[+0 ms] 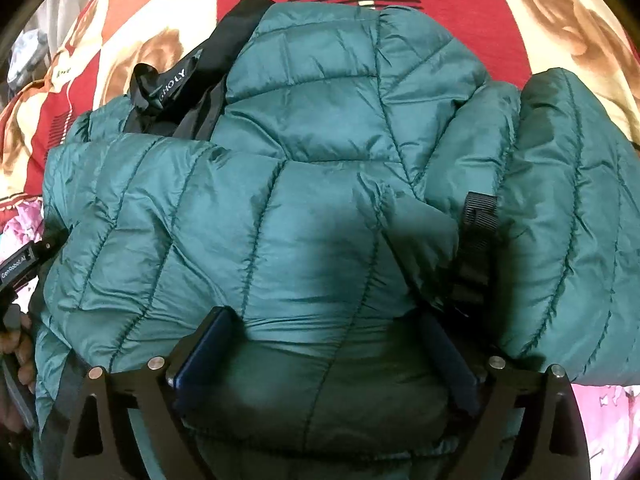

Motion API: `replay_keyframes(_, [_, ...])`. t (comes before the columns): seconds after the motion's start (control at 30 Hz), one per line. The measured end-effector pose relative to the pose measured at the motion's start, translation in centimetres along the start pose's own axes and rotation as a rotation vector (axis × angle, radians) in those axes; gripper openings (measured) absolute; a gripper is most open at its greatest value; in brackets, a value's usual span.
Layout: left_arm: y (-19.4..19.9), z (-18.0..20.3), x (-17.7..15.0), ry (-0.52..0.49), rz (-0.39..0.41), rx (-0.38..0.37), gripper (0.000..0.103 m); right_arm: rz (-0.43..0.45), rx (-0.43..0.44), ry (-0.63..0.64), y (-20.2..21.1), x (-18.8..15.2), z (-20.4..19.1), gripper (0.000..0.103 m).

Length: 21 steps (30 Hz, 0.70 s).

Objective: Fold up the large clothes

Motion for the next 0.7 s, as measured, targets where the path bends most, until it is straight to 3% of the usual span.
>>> replay_keyframes(0.4, [0.1, 0.2, 0.3, 0.0, 0.004, -0.001, 0.083, -0.011, 0.001, 0.008, -0.4, 0.5, -0.3, 0.099])
replay_keyframes(0.6, [-0.2, -1.2, 0.3, 0.016, -0.001, -0.025, 0.083, -0.006, 0.01, 0.006, -0.5, 0.6, -0.4, 0.1])
replay_keyframes(0.7, [1.7, -2.9, 0.8, 0.051, -0.001, -0.058, 0.083, -0.012, 0.001, 0.006, 0.2, 0.6, -0.3, 0.098])
Point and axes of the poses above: each gripper's, at about its wrist camera, not at the fingertips, and y roughly against the way its jaws point, z to its right, x to its top, the point moved 4 cm from there along -y, roughly the way its jaws point, and after that the axes turned 14 degrees about -y, right-handed, at the moved point
